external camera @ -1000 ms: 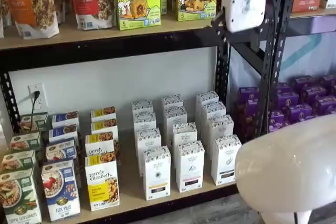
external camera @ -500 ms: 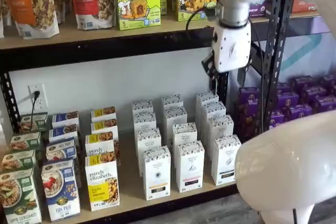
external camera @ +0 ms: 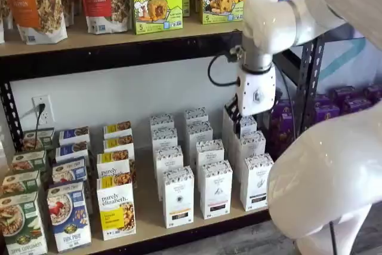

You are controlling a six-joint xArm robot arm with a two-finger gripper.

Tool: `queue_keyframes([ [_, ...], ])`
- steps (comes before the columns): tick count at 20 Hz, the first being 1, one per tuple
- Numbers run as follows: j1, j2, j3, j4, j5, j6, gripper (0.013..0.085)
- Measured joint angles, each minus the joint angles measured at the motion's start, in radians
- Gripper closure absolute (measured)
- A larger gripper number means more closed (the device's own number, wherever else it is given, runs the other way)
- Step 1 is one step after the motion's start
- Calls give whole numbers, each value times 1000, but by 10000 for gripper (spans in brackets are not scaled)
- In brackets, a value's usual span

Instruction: Pick up the white box with a green strip in the middle, on the bottom shelf, the sixth box from the left

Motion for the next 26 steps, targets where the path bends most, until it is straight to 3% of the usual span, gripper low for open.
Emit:
queue_keyframes([
  [7, -15, 209, -12, -49, -116, 28, 130],
  [9, -27, 261, -12, -37, -182, 14, 130],
  [13, -58, 378, 12, -35, -443, 3, 130],
  [18, -85, 552, -70, -3, -529, -49, 130],
  [19, -96, 591, -91, -26, -547, -37, 130],
  [20, -112, 630, -117, -97, -563, 15, 130],
  [21, -134, 683, -157, -214, -571, 104, 130],
  [22, -149, 720, -183, -271, -582, 145, 130],
  [24, -175, 784, -225, -308, -617, 158, 130],
  [25, -190, 826, -252, -296, -641, 133, 130],
  [26, -204, 869, -281, -253, -667, 79, 130],
])
